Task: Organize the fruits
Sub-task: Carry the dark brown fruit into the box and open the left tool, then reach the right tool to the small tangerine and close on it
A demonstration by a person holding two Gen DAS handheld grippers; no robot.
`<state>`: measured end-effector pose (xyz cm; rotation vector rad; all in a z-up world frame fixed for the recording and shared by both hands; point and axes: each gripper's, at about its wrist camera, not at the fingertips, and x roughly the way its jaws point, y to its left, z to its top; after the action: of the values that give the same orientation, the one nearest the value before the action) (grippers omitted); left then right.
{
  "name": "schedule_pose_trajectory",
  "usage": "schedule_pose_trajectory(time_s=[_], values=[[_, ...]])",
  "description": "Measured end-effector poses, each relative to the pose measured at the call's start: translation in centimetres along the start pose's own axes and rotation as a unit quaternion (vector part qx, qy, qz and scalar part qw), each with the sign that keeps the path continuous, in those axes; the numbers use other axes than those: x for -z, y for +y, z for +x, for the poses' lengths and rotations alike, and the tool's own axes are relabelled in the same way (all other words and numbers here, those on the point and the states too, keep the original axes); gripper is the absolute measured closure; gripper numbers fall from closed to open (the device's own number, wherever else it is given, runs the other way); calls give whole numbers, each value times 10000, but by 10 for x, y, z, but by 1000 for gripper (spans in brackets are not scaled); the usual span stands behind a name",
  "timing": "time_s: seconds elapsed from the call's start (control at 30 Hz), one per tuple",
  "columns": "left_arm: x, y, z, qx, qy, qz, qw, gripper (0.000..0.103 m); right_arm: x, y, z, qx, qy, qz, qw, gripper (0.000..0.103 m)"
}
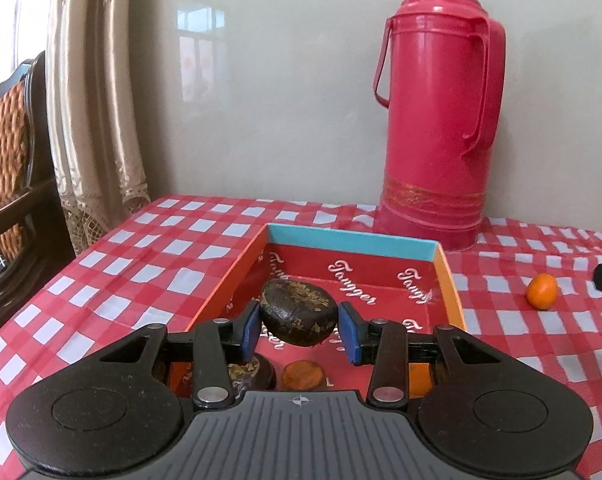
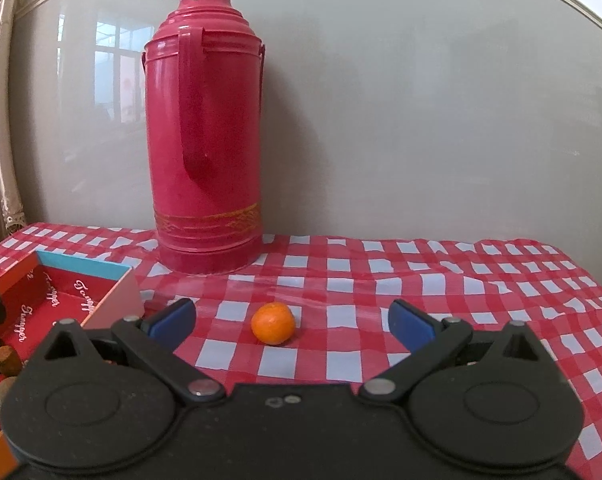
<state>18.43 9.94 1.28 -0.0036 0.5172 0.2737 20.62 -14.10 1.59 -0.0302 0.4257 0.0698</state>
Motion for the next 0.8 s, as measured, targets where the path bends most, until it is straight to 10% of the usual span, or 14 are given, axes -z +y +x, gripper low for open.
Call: schedule_pose_trajectory(time_s=[0.17, 0.63, 0.8], values=[[-1, -4, -7, -203, -245, -18, 9995, 19, 3, -5, -1, -17, 1, -13, 10000, 6], [-3, 13, -11, -328, -418, -103, 9985, 16, 7, -3, 21, -35, 18, -248, 9997, 7], [-2, 37, -11, -518, -448, -206, 9974, 16, 15, -4, 50, -131, 381, -112, 9991, 25]])
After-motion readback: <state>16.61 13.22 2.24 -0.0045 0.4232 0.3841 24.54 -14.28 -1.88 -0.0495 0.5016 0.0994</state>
